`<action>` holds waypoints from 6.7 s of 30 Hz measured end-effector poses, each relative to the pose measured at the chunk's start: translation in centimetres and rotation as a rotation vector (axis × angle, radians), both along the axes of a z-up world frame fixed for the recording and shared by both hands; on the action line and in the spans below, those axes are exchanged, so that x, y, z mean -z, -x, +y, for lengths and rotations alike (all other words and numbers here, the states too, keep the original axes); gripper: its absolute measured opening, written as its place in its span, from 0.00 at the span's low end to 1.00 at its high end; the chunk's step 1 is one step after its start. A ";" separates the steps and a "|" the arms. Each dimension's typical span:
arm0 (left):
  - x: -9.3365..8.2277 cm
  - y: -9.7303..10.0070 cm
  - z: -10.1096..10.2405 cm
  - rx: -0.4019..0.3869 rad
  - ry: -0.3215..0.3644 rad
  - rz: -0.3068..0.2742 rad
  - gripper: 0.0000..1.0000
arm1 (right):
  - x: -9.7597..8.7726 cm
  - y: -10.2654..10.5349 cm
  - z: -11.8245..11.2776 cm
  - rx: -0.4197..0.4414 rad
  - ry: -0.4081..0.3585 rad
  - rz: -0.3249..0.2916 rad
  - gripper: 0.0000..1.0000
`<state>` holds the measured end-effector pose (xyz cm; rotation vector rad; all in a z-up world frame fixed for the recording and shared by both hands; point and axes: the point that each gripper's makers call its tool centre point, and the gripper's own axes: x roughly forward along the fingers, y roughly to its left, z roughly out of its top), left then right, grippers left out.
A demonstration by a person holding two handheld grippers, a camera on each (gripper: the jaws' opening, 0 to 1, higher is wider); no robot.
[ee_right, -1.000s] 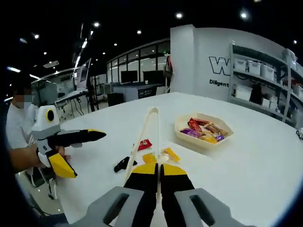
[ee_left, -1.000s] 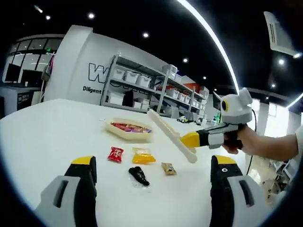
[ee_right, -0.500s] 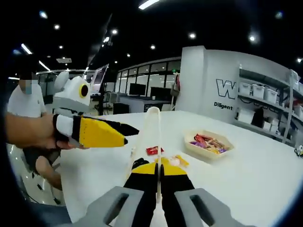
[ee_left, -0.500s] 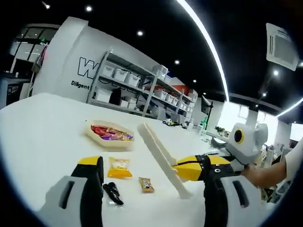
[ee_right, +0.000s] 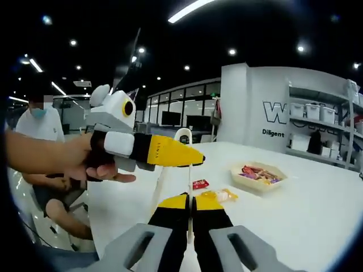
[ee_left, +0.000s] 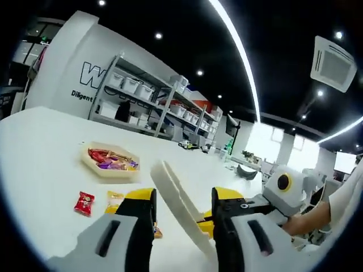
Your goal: Place the target food into the container with the food tongs after gripping and lifting it, then release it inside without dropping or visibly crushing the food.
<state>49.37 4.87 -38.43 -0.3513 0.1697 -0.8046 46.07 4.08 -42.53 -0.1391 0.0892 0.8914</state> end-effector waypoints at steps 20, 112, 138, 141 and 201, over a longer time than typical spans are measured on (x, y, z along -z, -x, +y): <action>-0.6 0.1 -0.7 0.001 -0.113 -0.051 0.13 | 0.1 0.5 -0.1 0.008 -0.008 -0.034 0.00; -5.6 0.0 2.1 -0.174 -0.220 -0.251 0.34 | -0.2 -2.4 0.4 0.087 -0.172 0.096 0.14; -6.1 0.6 2.6 -0.279 -0.228 -0.340 0.69 | -0.2 -1.2 1.7 0.040 -0.127 0.081 0.15; -5.4 0.6 4.9 -0.290 -0.233 -0.294 0.69 | 0.2 -1.7 1.5 0.047 -0.119 0.089 0.15; 7.2 -0.7 14.8 -0.461 -0.358 -0.163 0.90 | 4.9 -5.4 1.3 0.088 0.005 0.260 0.17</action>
